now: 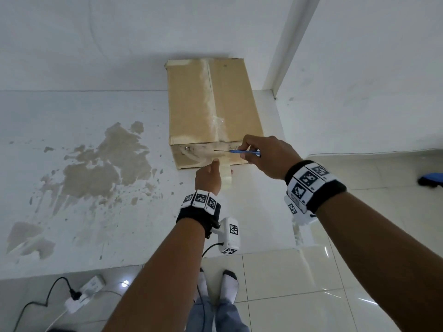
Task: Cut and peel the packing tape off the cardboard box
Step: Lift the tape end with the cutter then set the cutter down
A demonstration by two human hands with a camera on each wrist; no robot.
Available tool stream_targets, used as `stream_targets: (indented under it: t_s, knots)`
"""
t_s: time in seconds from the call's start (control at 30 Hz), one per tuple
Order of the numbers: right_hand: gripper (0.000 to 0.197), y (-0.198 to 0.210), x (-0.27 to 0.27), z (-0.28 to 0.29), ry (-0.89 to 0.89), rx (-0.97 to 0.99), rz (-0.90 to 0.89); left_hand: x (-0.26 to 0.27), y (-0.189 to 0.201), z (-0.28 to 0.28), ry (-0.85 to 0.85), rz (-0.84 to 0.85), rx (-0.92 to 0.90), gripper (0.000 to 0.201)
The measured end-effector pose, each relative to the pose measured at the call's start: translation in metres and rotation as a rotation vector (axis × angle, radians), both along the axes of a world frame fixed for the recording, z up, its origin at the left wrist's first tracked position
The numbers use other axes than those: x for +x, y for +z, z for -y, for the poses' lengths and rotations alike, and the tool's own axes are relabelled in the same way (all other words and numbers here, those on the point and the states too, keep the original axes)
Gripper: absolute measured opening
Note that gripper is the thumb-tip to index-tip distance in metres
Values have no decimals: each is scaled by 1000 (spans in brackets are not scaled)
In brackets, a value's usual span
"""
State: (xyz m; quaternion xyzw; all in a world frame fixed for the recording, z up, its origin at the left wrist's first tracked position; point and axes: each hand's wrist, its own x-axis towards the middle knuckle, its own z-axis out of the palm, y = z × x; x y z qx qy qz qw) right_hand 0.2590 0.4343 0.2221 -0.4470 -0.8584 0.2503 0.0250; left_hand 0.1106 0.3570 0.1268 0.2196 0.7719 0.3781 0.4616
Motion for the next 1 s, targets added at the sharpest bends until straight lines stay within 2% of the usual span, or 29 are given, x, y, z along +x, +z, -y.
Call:
stream_targets:
  t_s: [0.17, 0.27, 0.37, 0.53, 0.87, 1.0]
  knots:
    - [12, 9, -12, -4, 69, 92, 132, 0, -1, 4, 76, 25, -11, 63]
    - [12, 8, -16, -5, 80, 95, 167, 5, 7, 5, 119, -17, -43, 61]
    - [12, 9, -16, -7, 73, 88, 179, 9, 7, 8, 87, -94, 10, 65]
    - [11, 9, -16, -7, 60, 65, 188, 15, 8, 13, 76, -130, 61, 66]
    - [15, 0, -25, -5, 77, 73, 213, 17, 7, 14, 100, -40, 62, 62]
    - [15, -6, -21, -6, 42, 73, 212, 14, 8, 18, 107, -57, 55, 63]
